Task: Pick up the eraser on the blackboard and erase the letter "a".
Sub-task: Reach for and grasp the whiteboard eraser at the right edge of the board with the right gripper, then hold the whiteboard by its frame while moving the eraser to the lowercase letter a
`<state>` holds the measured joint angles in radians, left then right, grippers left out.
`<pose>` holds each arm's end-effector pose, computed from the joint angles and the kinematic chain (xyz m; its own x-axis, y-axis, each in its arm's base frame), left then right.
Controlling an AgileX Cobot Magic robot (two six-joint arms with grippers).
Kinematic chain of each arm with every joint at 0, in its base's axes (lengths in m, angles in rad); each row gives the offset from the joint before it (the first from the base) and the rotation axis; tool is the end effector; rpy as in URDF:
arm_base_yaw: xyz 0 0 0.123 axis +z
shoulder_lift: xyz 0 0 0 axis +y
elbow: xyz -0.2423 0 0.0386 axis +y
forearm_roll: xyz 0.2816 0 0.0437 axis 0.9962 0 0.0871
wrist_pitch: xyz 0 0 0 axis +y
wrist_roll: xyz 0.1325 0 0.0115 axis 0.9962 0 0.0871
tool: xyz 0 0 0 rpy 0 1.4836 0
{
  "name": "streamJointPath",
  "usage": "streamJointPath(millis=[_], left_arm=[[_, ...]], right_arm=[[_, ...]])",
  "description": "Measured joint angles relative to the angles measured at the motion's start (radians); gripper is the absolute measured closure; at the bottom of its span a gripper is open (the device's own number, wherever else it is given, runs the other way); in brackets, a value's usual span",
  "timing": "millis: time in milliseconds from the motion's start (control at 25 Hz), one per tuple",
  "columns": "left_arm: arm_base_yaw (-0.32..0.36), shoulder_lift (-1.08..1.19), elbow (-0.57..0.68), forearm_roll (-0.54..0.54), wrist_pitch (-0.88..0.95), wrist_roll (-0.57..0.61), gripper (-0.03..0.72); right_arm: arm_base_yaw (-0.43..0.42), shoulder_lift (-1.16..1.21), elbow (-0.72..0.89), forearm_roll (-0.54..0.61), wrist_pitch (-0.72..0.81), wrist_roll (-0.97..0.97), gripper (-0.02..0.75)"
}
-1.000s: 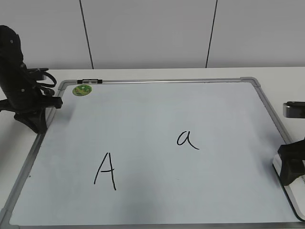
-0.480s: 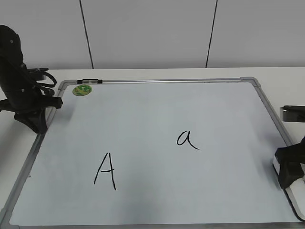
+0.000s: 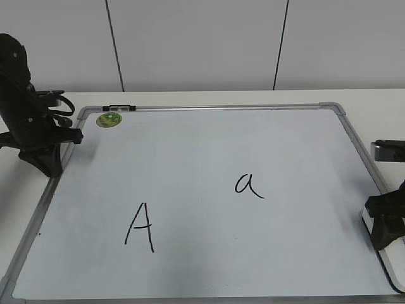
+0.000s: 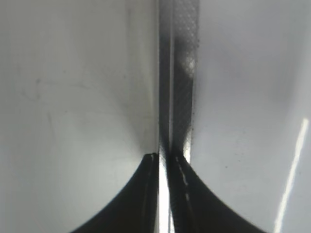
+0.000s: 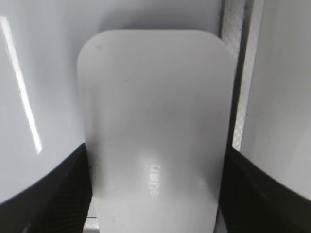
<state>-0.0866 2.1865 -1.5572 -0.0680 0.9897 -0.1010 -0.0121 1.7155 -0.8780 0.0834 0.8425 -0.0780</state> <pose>0.4278 -0.0447 0.0354 -0.9982 -0.0516 -0.0318 -0.0495 0.9969 -0.0617 0.2914 0.0047 0.0445 -0.9998 -0.0103 0.0189 -0.0091 0.9980 0.0626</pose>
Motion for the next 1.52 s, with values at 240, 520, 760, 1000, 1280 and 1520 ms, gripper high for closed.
streamJointPath(millis=[240, 520, 760, 1000, 1280, 1520], left_arm=[[0.000, 0.000, 0.000, 0.000, 0.000, 0.000, 0.639], [0.000, 0.000, 0.000, -0.009, 0.000, 0.000, 0.639], [0.000, 0.000, 0.000, -0.009, 0.000, 0.000, 0.639], [0.000, 0.000, 0.000, -0.011, 0.000, 0.000, 0.638], [0.000, 0.000, 0.000, -0.013, 0.000, 0.000, 0.636], [0.000, 0.000, 0.000, -0.013, 0.000, 0.000, 0.635]], right_arm=[[0.000, 0.000, 0.000, 0.002, 0.000, 0.000, 0.211], [0.000, 0.008, -0.040, 0.096, 0.053, -0.021, 0.211], [0.040, 0.012, -0.160, 0.140, 0.195, -0.036, 0.211], [0.158, 0.117, -0.322, 0.104, 0.325, -0.014, 0.211], [0.248, 0.240, -0.560, 0.052, 0.350, 0.037, 0.211], [0.267, 0.347, -0.721, 0.052, 0.356, 0.048, 0.211]])
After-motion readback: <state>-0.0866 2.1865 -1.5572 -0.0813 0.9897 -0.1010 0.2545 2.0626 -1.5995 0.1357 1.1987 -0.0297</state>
